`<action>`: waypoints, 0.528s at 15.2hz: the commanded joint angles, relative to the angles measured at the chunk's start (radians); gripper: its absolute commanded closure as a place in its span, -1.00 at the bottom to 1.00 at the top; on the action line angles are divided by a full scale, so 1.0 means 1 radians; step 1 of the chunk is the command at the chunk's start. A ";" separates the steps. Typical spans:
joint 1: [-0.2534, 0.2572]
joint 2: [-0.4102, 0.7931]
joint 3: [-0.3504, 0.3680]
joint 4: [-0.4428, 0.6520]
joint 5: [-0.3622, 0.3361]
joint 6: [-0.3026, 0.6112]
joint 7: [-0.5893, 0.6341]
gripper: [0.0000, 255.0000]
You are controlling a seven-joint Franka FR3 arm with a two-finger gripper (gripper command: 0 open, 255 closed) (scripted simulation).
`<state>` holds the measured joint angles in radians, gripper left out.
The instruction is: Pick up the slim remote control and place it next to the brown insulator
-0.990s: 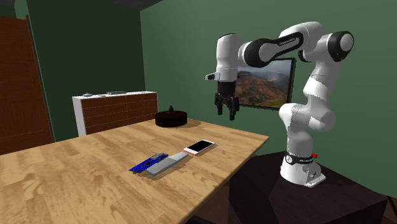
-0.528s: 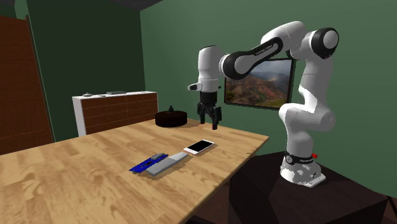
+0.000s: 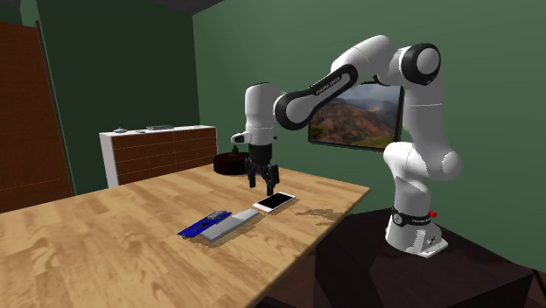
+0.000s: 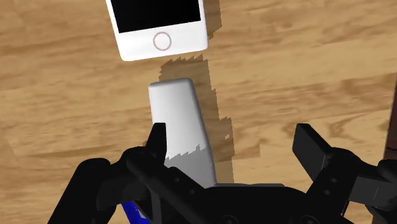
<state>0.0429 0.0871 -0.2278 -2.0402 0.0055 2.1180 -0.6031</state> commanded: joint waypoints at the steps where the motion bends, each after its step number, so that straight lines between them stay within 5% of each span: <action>1: -0.005 0.089 0.004 0.073 0.031 0.016 -0.056 -1.00; 8: -0.039 0.333 0.041 0.314 0.099 0.020 -0.193 -1.00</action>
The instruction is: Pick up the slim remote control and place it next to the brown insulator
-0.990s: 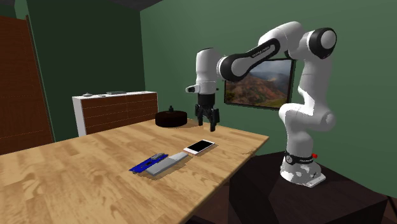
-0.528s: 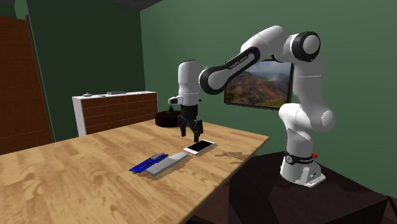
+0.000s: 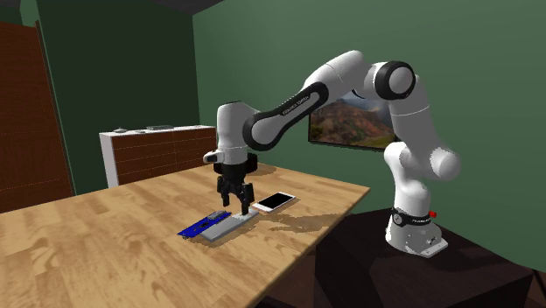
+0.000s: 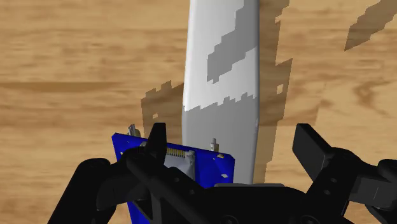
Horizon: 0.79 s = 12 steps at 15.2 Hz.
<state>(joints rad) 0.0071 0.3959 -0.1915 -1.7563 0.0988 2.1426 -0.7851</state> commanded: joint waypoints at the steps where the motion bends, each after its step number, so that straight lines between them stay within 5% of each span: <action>1: -0.003 0.031 0.006 0.025 0.007 0.007 -0.012 -1.00; 12: -0.006 0.075 0.012 -0.002 0.019 0.077 -0.019 -1.00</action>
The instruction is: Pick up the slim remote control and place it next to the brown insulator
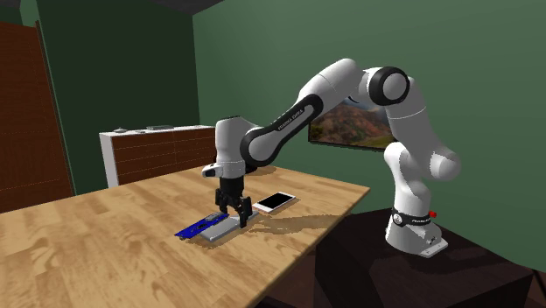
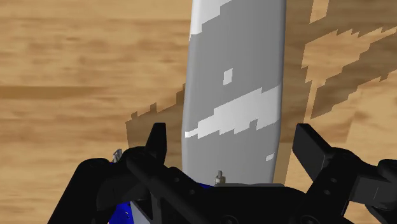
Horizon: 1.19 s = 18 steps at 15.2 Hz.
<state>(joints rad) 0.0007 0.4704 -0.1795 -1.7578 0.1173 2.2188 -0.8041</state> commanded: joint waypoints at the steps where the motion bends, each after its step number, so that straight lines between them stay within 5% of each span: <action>1: 0.000 0.000 0.000 0.000 0.000 0.000 0.000 -1.00; 3: 0.000 0.000 0.000 0.000 0.000 0.000 0.000 -1.00; 4: 0.000 0.000 0.000 0.000 0.000 0.000 0.000 1.00; 18: 0.003 -0.034 -0.005 0.019 -0.009 -0.053 0.006 1.00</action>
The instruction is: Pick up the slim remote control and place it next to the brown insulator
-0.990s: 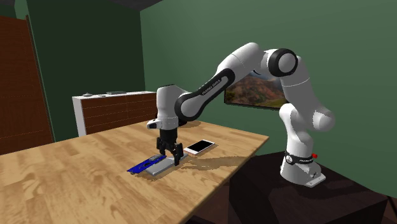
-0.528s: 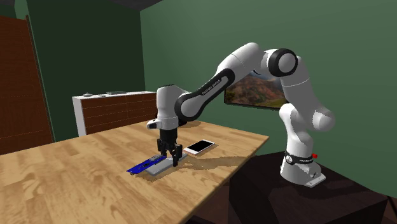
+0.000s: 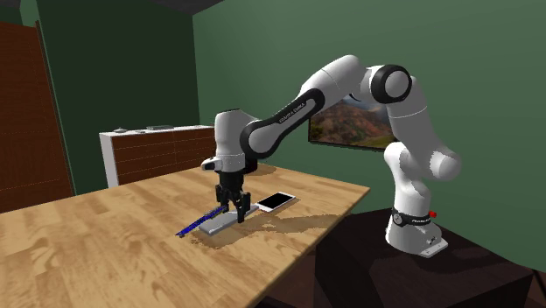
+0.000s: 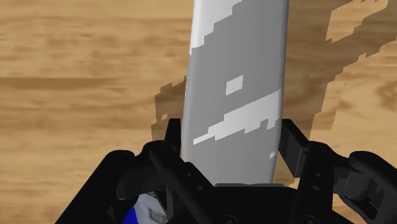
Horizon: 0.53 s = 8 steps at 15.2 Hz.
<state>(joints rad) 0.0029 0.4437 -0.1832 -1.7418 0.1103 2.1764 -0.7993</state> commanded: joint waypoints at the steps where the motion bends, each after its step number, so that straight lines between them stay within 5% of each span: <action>1: 0.001 -0.014 -0.002 0.008 -0.003 -0.021 0.002 1.00; 8: 0.004 -0.053 -0.006 0.047 -0.014 -0.099 0.010 1.00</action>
<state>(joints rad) 0.0049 0.3952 -0.1896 -1.7031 0.0980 2.0900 -0.7926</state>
